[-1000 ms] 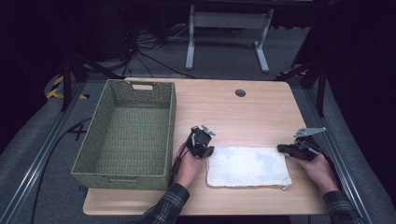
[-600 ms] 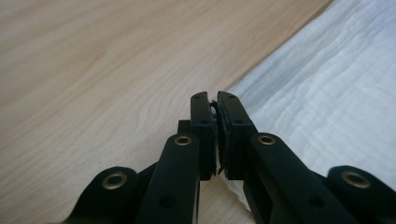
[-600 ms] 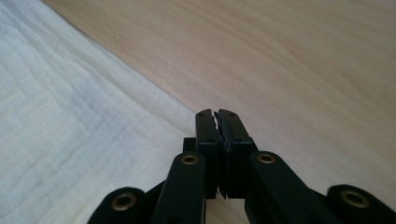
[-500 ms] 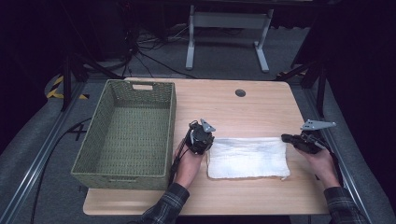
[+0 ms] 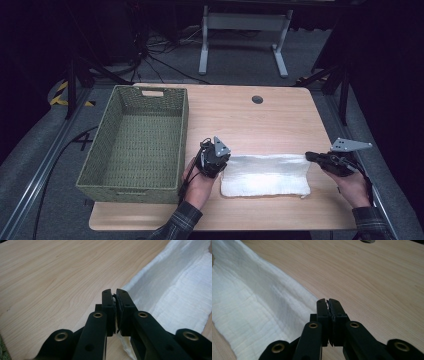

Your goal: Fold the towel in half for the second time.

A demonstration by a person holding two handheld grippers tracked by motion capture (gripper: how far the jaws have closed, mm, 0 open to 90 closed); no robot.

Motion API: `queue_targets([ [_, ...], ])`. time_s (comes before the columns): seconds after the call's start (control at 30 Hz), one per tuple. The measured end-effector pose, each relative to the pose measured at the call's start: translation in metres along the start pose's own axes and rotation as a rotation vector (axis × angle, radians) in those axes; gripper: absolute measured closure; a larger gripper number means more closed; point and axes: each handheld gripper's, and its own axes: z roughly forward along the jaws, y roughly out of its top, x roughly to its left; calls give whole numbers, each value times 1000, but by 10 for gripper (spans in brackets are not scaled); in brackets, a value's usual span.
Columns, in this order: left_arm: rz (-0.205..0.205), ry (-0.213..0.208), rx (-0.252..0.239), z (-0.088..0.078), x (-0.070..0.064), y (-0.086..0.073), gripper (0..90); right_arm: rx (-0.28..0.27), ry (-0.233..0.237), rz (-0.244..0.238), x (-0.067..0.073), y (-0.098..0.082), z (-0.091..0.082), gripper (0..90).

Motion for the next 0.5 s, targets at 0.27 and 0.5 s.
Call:
queue_targets([
  [0.27,-6,12,-16,-4,3,2,855,-53,-11,-5,-3,15,-2,879],
  [0.5,8,-8,28,-4,-5,-12,855,14,33,-21,11,-5,0,878],
])
